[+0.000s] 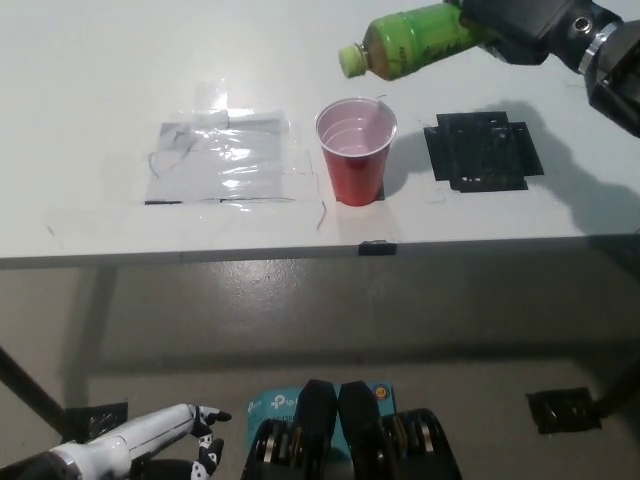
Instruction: The robot uses its right hand to pick up a bottle kept in the middle of the desk and tilt it into a cup kept next to it to pour water out
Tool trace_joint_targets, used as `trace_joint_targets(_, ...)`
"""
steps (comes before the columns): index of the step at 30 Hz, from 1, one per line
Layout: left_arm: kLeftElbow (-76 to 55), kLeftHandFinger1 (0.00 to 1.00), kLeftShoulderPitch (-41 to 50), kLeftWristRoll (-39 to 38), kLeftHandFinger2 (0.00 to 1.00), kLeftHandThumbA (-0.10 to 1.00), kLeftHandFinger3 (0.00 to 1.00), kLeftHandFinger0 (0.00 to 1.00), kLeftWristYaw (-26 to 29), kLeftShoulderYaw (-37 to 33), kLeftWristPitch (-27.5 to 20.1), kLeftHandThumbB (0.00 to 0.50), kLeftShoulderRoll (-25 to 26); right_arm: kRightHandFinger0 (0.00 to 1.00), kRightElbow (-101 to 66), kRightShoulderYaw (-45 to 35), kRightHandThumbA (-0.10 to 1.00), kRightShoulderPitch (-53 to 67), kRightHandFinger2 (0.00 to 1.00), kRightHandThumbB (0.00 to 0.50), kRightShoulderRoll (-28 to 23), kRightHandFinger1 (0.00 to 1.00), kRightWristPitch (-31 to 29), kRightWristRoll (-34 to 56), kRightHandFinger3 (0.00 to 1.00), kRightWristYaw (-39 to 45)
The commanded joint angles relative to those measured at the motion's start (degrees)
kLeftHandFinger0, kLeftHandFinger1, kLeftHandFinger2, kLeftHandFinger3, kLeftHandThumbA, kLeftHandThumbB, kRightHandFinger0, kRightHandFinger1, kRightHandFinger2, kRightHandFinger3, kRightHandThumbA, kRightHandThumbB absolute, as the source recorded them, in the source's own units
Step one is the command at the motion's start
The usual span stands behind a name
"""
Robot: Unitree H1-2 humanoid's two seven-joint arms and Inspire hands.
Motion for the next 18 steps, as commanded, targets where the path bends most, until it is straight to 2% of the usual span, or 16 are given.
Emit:
trace_joint_targets(1,-0.83,1.00,-0.88,0.30,1.00,1.00,1.00,1.00,-0.74,0.91,0.80,0.358,1.25,0.00,-0.22,-0.26,-0.03,-7.00,0.00,0.137,-3.98,0.00,-1.33,-4.30,0.33,-5.50)
trace_joint_targets(2,-0.79,1.00,-0.84,0.06,1.00,1.00,1.00,1.00,-0.87,1.16,0.80,0.362,1.06,0.00,-0.51,-0.24,0.02,-7.20,0.01,0.110,-4.27,0.00,-1.10,-4.74,0.35,-4.70)
trace_joint_targets(4,-1.20,1.00,-0.72,0.64,1.00,1.00,1.00,1.00,-0.84,1.18,0.80,0.337,0.89,0.00,-1.05,0.43,0.11,-8.00,0.09,0.083,-5.38,0.00,-1.55,-6.39,0.33,-4.71)
trace_joint_targets(6,-1.19,1.00,-0.57,0.85,1.00,1.00,1.00,1.00,-1.32,1.77,0.80,0.342,0.39,0.00,-0.62,0.81,0.14,-8.35,0.10,0.085,-5.56,0.00,-1.88,-7.16,0.30,-5.80)
trace_joint_targets(7,-1.19,1.00,-0.57,0.91,1.00,1.00,1.00,1.00,-1.40,1.83,0.80,0.342,0.34,0.00,-0.57,0.78,0.14,-8.36,0.10,0.083,-5.55,0.00,-1.94,-7.25,0.30,-5.88)
trace_joint_targets(8,-1.28,1.00,-0.72,0.89,1.00,1.00,1.00,1.00,-1.27,1.72,0.80,0.354,0.58,0.00,-0.17,0.96,0.12,-8.67,0.08,0.114,-5.56,0.00,-2.56,-7.45,0.28,-7.14)
trace_joint_targets(10,-1.46,1.00,-0.80,0.64,1.00,1.00,1.00,1.00,-1.37,2.10,0.80,0.336,0.53,0.00,-0.57,1.24,0.09,-9.08,0.10,0.092,-5.57,0.00,-2.94,-8.06,0.28,-5.91)
trace_joint_targets(11,-1.43,1.00,-1.03,1.02,1.00,1.00,1.00,1.00,-1.41,1.87,0.80,0.335,0.85,0.00,-0.85,2.20,0.01,-9.02,0.06,0.163,-5.71,0.00,-3.00,-9.57,0.34,-7.57)
trace_joint_targets(13,-1.62,1.00,-1.11,1.34,1.00,1.00,1.00,1.00,-1.75,1.80,0.80,0.334,0.96,0.00,-0.88,2.27,-0.05,-9.07,0.03,0.141,-5.41,0.00,-4.11,-9.15,0.32,-7.07)
trace_joint_targets(15,-1.87,1.00,-1.50,2.18,1.00,1.00,1.00,1.00,-1.94,1.26,0.80,0.345,1.38,0.00,-0.63,1.98,-0.09,-9.02,0.01,0.164,-5.08,0.00,-6.23,-8.13,0.29,-7.33)
trace_joint_targets(16,-1.78,1.00,-1.67,1.91,1.00,1.00,1.00,1.00,-2.02,1.47,0.80,0.349,1.31,0.00,-0.92,2.39,-0.04,-9.01,0.01,0.171,-5.12,0.00,-5.91,-9.10,0.24,-7.73)
trace_joint_targets(18,-1.97,1.00,-1.69,1.60,1.00,1.00,1.00,1.00,-1.99,1.62,0.80,0.340,1.28,0.00,-0.65,2.70,0.00,-9.08,0.03,0.176,-4.67,0.00,-6.95,-9.25,0.30,-8.23)
